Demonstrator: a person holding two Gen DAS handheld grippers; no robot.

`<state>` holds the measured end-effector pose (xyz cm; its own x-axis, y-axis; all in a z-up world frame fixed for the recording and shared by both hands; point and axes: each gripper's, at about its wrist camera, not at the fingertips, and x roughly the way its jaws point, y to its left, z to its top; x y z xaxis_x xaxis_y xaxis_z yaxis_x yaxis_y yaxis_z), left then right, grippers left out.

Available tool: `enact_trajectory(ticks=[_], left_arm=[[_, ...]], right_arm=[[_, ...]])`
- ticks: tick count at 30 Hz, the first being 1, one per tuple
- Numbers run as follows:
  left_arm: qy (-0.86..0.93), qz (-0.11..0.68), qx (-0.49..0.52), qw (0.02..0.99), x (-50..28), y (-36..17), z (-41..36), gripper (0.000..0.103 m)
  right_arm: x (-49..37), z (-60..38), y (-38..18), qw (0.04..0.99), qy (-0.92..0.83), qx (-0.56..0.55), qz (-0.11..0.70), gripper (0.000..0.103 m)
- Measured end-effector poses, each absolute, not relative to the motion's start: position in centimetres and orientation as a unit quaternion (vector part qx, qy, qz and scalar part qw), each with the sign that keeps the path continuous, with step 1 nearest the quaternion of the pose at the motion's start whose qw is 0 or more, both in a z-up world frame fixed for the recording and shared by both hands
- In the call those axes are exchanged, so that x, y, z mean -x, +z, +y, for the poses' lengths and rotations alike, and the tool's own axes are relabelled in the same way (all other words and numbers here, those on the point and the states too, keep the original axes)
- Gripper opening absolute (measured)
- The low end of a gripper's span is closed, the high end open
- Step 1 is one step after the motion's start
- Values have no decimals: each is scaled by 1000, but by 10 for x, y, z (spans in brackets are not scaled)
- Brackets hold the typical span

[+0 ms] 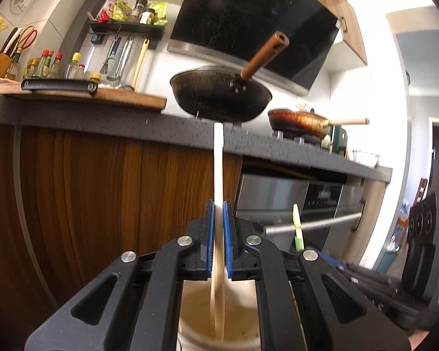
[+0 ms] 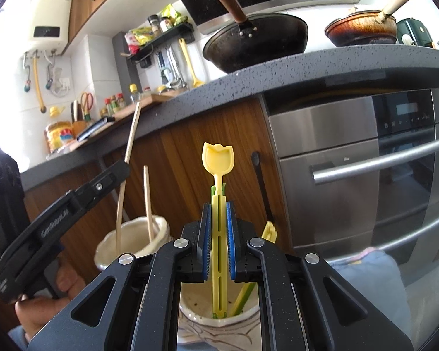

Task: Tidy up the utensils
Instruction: 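Drop chopstick into the tall cup while right tool drops yellow utensil into short cup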

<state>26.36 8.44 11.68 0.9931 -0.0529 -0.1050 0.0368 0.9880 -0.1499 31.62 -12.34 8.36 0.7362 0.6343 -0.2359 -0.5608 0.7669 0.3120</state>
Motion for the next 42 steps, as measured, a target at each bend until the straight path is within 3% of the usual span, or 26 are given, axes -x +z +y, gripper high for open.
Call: enact_trajectory(ticks=[15,28,34,38,42], left_arm=[[-9,147,51,988,-262,100,81,6],[-4,154,51,987,-263,103,86,9],[-1,147,56,988,-258,107,90,19],[1,137,62,989,-249,111,95,41],[1,126,54,991,-235,116,97,53]], right_arm=[[-305,-107,68,934,287,-30,209,11],[-301,-114,73,936,290,-34,198,17],[-290,-124,82,939,298,-44,168,20],[-285,-133,88,940,299,-52,154,24],[-282,-146,90,941,297,-60,153,25]])
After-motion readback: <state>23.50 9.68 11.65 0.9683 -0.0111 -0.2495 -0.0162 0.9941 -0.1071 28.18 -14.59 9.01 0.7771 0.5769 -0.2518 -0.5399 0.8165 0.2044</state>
